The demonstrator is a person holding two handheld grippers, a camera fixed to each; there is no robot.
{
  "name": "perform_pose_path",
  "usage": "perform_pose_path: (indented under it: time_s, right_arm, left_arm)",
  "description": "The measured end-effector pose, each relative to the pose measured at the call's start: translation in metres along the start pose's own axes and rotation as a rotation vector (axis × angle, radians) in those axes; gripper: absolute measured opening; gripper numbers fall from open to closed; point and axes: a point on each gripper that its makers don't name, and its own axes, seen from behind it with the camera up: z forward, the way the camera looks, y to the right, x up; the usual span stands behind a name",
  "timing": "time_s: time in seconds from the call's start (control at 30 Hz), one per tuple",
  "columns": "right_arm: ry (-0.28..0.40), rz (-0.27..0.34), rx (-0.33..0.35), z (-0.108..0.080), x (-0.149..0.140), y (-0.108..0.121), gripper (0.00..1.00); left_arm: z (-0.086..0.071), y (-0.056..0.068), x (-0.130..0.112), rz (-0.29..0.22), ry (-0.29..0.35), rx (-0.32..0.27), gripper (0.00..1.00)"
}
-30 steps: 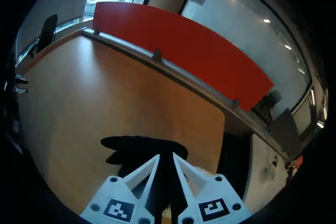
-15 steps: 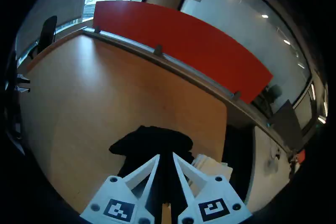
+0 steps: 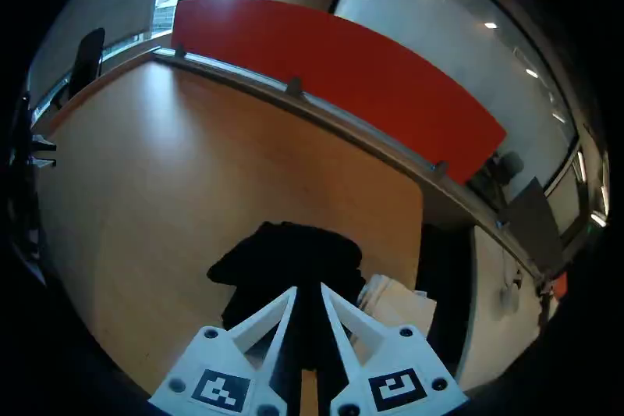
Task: Fold towel
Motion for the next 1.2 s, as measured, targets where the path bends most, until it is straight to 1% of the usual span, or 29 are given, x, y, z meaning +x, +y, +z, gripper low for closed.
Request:
perform_pose_path:
  time_s: [0.3, 0.4, 0.6, 0.9, 1.2]
  right_arm:
    - [-0.041, 0.026, -0.012, 0.002, -0.031, 0.002, 0.06]
    - [-0.048, 0.040, -0.018, 0.002, -0.039, 0.004, 0.06]
    - [-0.088, 0.058, -0.026, 0.005, -0.062, 0.012, 0.06]
    - [-0.152, 0.107, -0.023, 0.015, -0.098, 0.017, 0.06]
    - [-0.205, 0.158, -0.020, 0.028, -0.129, 0.019, 0.06]
  left_arm:
    - [0.000, 0.004, 0.001, 0.015, -0.002, -0.006, 0.99]
    - [0.000, 0.005, 0.001, 0.020, -0.003, -0.009, 0.99]
    - [-0.001, 0.008, 0.002, 0.031, -0.002, -0.010, 0.98]
    - [-0.004, 0.010, 0.000, 0.036, -0.008, -0.007, 0.99]
    - [-0.007, 0.009, -0.003, 0.044, -0.017, 0.004, 0.99]
